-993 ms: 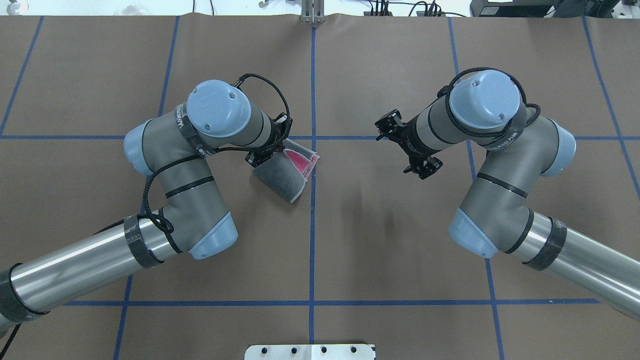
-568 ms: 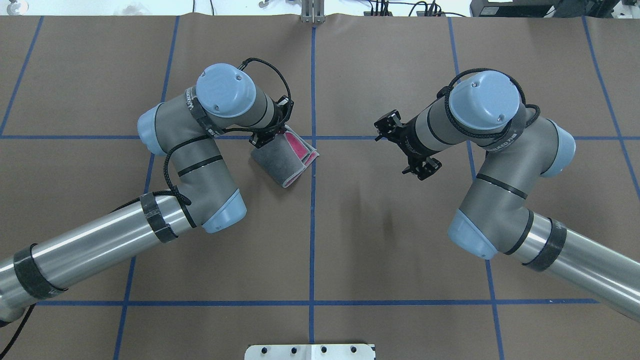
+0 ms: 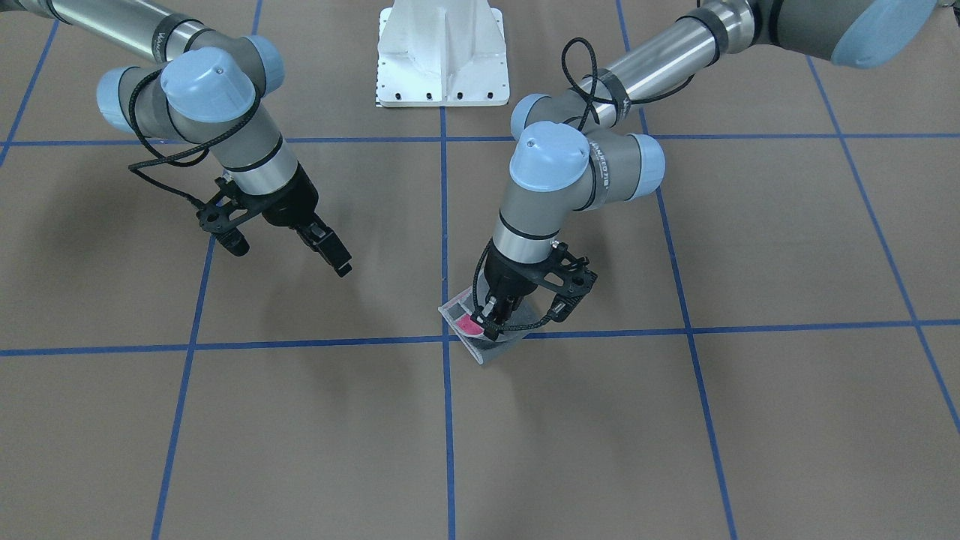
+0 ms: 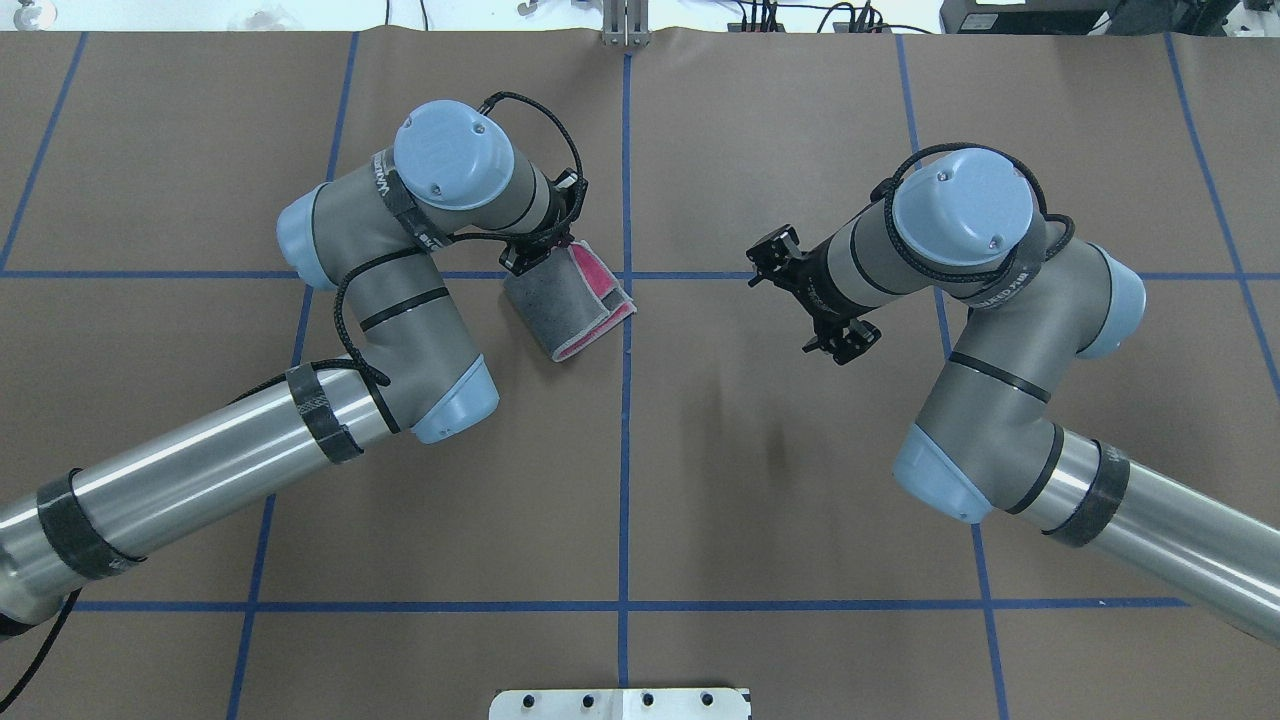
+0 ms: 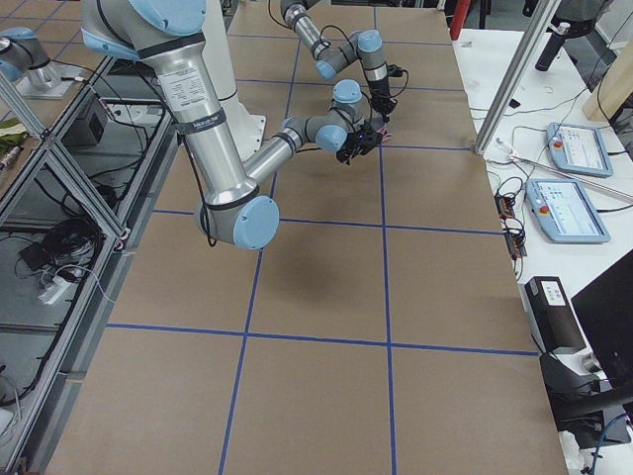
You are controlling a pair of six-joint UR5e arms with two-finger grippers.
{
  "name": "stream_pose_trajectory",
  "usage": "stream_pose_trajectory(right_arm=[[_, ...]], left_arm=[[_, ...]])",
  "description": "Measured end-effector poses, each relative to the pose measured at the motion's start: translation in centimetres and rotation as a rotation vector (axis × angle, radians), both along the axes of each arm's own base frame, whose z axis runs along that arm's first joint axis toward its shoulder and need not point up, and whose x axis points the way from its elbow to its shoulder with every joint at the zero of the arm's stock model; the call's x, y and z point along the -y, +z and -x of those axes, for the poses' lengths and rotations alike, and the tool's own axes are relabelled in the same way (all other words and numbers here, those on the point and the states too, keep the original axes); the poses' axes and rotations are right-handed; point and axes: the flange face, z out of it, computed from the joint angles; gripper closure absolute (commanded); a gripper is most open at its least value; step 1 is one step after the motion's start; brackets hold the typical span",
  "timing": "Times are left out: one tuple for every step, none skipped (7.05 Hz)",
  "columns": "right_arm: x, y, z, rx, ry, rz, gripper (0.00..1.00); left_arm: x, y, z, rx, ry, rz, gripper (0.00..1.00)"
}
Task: Fold towel twice with both arms
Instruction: 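Lift the towel end with the left gripper and fold it over, then raise the left gripper away while the right gripper moves to the folded towel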
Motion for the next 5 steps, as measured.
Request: stream_pose_trajectory(right_arm=[[-0.1, 0.0, 0.2, -0.001, -0.002, -0.001, 0.0], [-0.2, 0.1, 0.3, -0.002, -0.001, -0.001, 0.0], [-0.3, 0.0, 0.5, -0.004, -0.002, -0.003, 0.0], [-0.6, -0.3, 1.2, -0.004, -0.002, -0.008, 0.0], [-1.0, -0.7, 1.9, 0.0, -0.002, -0.016, 0.0]], left_arm=[[1.2, 0.0, -0.6, 0.001, -0.009, -0.001, 0.0], [3.1, 0.0, 0.1, 0.004, -0.034, 0.0, 0.0], [4.8, -0.5, 1.8, -0.006, -0.056, -0.003, 0.0], [5.4, -1.7, 3.5, -0.034, -0.048, -0.003, 0.0], [5.2, -2.7, 4.6, -0.064, -0.02, 0.004, 0.0]])
